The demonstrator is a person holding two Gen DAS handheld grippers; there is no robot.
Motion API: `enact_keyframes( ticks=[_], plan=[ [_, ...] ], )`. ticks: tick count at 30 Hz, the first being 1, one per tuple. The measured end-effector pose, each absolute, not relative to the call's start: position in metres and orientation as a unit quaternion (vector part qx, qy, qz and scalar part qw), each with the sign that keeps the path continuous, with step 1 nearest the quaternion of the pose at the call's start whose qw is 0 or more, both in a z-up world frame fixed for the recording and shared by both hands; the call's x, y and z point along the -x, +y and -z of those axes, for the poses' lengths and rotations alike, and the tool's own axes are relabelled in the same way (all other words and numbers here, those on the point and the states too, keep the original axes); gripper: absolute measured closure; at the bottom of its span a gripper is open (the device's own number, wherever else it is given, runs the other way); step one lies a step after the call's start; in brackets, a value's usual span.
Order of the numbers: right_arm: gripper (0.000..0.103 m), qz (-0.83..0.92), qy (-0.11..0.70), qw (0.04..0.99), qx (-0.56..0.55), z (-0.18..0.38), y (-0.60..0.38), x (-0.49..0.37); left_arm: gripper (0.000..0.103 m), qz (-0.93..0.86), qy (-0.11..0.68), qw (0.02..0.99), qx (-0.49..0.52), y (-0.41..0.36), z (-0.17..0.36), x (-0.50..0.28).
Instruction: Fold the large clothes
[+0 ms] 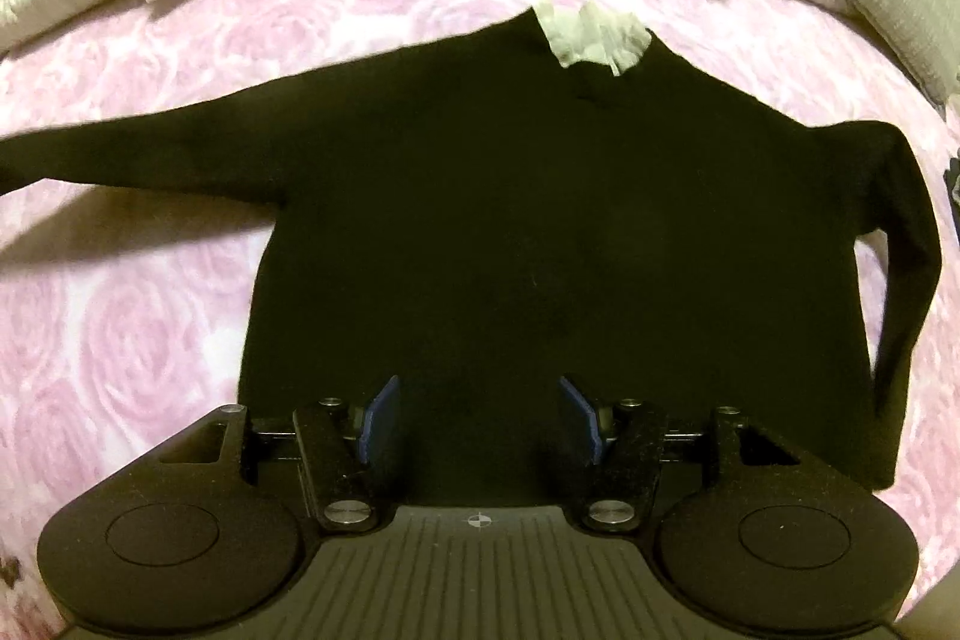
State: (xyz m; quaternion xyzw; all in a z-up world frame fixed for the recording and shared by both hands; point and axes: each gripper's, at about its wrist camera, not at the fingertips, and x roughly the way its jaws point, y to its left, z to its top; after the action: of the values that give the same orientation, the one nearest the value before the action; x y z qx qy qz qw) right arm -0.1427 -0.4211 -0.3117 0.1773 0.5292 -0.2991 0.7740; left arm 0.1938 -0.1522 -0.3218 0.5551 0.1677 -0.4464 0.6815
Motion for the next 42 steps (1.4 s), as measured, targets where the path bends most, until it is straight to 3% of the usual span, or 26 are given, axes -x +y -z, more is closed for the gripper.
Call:
enact_keyframes(
  ticks=[2,5,17,25,34,37,39,42],
  plan=[
    [0.048,0.299,0.527,0.774,-0.183,0.314,-0.422,0.140,0.088,0.427,0.195,0.648,-0.600,-0.144,0.349,-0.186],
    [0.048,0.302,0.525,0.770,-0.202,0.316,-0.424,0.141,0.086,0.428,0.242,0.642,-0.588,-0.133,0.363,-0.175],
    [0.048,0.364,0.504,0.751,-0.222,0.302,-0.465,0.210,0.075,0.433,0.317,0.700,-0.472,-0.183,0.316,-0.129],
    [0.048,0.433,0.480,0.732,-0.215,0.301,-0.545,0.309,0.071,0.450,0.296,0.704,-0.463,-0.257,0.290,-0.033],
    [0.048,0.425,0.476,0.716,-0.283,0.358,-0.641,0.408,0.061,0.472,0.311,0.675,-0.474,-0.362,0.293,0.116],
    [0.089,0.378,0.477,0.729,-0.313,0.366,-0.659,0.428,0.061,0.495,0.300,0.654,-0.487,-0.397,0.292,0.162],
    [0.096,0.368,0.471,0.733,-0.324,0.354,-0.668,0.443,0.061,0.512,0.290,0.643,-0.490,-0.416,0.287,0.186],
    [0.098,0.381,0.454,0.736,-0.329,0.321,-0.691,0.483,0.061,0.533,0.278,0.628,-0.494,-0.442,0.281,0.211]
  ],
)
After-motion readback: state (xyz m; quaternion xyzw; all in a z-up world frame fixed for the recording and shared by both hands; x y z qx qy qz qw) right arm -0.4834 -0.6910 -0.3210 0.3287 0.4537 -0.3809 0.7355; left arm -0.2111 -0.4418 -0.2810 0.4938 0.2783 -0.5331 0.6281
